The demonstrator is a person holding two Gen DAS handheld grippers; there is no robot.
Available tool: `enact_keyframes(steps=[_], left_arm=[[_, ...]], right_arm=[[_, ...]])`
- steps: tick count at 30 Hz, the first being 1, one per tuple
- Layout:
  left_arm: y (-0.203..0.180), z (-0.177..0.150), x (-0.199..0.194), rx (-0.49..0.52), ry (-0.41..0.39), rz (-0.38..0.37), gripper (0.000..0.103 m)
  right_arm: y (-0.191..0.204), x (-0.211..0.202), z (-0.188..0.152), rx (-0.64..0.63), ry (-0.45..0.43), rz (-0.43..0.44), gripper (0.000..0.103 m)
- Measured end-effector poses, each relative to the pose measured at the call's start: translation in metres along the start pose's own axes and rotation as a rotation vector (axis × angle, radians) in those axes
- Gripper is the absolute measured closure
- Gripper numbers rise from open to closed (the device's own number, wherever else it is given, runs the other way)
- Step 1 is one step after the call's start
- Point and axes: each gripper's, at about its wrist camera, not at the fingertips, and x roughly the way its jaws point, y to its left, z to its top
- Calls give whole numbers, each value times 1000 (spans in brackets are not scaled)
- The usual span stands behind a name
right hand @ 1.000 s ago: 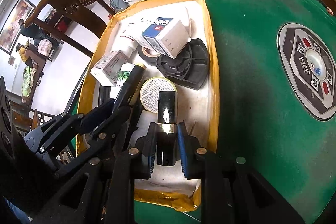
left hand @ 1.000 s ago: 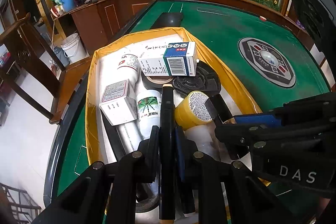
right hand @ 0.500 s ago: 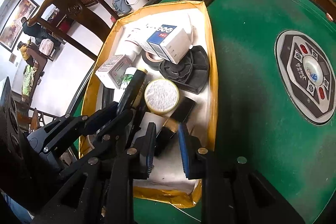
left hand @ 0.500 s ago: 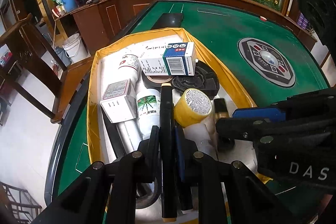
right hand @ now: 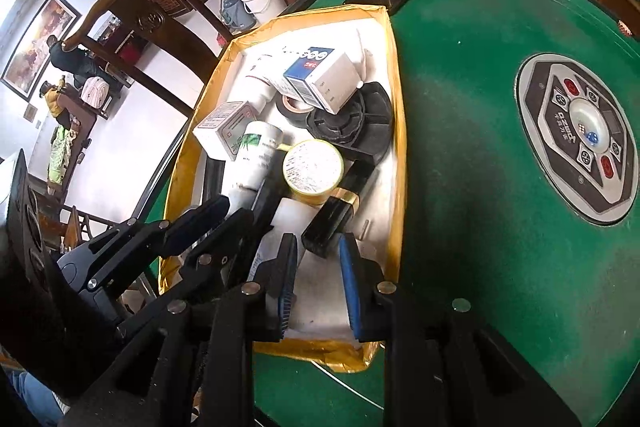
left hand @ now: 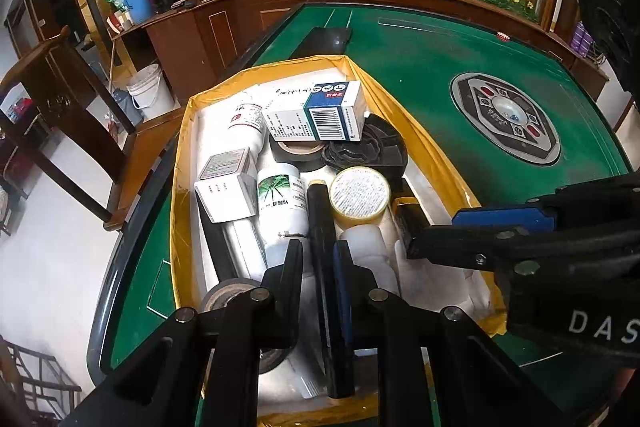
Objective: Organize rigid objects
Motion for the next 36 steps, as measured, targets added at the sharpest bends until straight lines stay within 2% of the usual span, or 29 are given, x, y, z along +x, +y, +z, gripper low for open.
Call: enact_keyframes(steps=[3, 7, 12, 15, 22, 30, 36], left_arm=[[-5, -1, -3, -2, -7, 9, 71], [-10, -2, -9, -5, -18, 23, 67], [-16, -3, -17, -13, -34, 40, 50], [-20, -5, -23, -16, -46, 52, 44], [-27, -11, -33, -34, -60, 97, 38], [-34, -18, -43, -60, -71, 155, 25], [-40, -21, -50, -64, -76, 202, 20]], right_arm=[[-3, -6, -5, 1, -6, 3, 81], [-8, -15, -12, 6, -14, 5, 81], [-15, -26, -22, 11, -25, 9, 80], [-19, -32, -26, 13, -34, 11, 77], [-24, -42, -36, 9, -44, 20, 76], [-32, -51, -45, 4, -48, 27, 64], [-38, -60, -51, -3, -57, 35, 60]])
